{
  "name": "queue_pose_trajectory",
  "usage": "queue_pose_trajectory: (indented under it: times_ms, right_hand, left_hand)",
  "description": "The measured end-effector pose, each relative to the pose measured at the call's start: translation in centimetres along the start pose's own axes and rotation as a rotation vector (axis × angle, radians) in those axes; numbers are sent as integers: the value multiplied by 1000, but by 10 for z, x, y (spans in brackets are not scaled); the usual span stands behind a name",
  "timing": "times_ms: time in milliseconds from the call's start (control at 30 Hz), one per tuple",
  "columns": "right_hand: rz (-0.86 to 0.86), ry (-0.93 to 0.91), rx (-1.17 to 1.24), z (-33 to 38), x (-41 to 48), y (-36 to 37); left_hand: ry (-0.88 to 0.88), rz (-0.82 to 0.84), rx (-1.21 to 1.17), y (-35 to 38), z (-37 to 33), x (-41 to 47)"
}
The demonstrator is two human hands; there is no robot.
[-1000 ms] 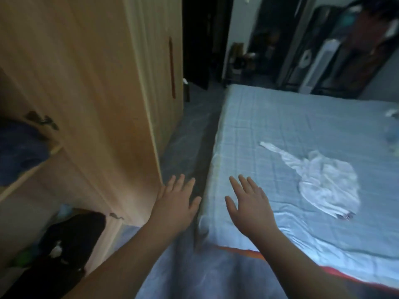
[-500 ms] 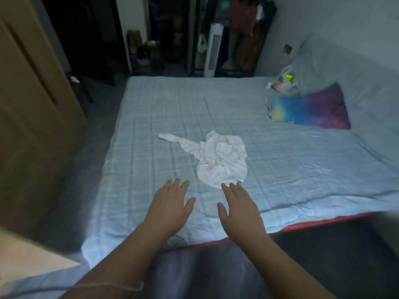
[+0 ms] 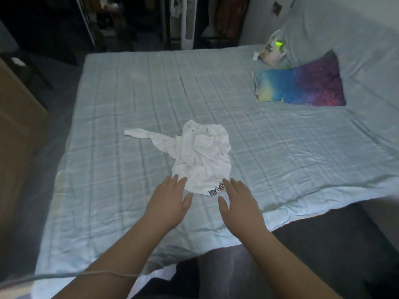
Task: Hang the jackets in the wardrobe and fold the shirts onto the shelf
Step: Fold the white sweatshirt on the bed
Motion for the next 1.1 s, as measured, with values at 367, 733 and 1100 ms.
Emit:
queue_pose_trajectory:
  times_ms: [367, 733, 1100]
  right_hand:
    - [261, 60, -27, -52, 193, 68]
    - [700, 46, -112, -142, 264, 247]
    - [688, -44, -194, -171, 297, 268]
  left_hand:
    - [-90, 161, -32, 71, 49, 190]
    - [-182, 575, -87, 247, 102, 249]
    - [-211, 475, 100, 284, 109, 261]
Point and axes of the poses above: each hand's wrist, its own x-axis towards the middle knuckle, its own y-axis out of the palm, z = x × y, the point moved 4 cm from there along x, towards the middle knuckle, and after that the axes turned 1 degree about -x, right-handed, at the moved point
